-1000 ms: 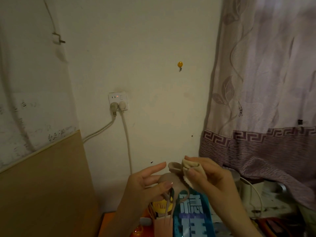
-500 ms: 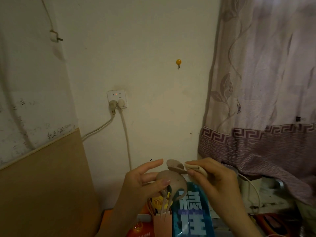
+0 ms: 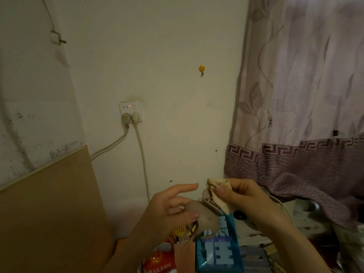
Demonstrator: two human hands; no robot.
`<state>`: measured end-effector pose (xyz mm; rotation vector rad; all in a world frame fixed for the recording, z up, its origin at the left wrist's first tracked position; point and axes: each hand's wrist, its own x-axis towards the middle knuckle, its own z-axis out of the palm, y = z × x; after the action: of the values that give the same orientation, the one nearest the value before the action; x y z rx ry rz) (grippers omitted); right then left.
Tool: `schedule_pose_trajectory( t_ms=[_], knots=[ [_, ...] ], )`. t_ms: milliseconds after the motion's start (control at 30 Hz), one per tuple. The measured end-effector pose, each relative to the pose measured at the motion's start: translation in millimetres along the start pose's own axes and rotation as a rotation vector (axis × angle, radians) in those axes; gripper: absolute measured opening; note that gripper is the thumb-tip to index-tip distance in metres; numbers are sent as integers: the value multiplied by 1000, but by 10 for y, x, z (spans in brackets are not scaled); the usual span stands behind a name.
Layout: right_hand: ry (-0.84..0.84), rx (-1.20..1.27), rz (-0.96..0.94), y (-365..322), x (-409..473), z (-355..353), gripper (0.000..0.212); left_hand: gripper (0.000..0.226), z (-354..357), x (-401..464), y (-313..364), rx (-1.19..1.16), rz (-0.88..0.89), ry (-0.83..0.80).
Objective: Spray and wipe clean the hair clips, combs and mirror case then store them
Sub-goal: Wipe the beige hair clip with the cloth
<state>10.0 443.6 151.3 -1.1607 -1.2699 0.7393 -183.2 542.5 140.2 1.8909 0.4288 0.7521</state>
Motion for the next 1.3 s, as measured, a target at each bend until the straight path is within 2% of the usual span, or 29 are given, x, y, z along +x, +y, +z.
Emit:
schedule_pose_trajectory(
  t_ms=[67, 167, 333, 567, 700, 900, 1033, 1133, 1300],
  knots=[
    [24, 33, 8, 28, 11, -2, 48, 51, -12, 2, -3, -7, -12, -7],
    [113, 95, -19, 44, 7, -3, 34, 53, -25, -1, -2, -20, -21, -19],
    [2, 28, 14, 42, 7, 8, 41, 51, -39, 23, 3, -23, -8, -33],
    [12, 27, 31, 80, -9, 35, 39, 51, -69, 51, 1, -55, -4, -46],
    [115, 69, 36, 148, -31, 114, 29, 54, -50, 80, -15, -40, 2, 6],
    [354, 128, 17, 296, -34, 278, 14, 42, 13, 97, -66, -29, 0, 179],
    [502, 93, -35, 377, -33, 338, 4, 46, 69, 53, -62, 41, 0, 315],
    [608, 43, -108, 412, -34, 385, 10, 39, 170, -9, -34, 143, 39, 393],
    [695, -34, -179, 464, -53, 489, 15, 32, 328, -40, -11, 186, 65, 413]
  ],
)
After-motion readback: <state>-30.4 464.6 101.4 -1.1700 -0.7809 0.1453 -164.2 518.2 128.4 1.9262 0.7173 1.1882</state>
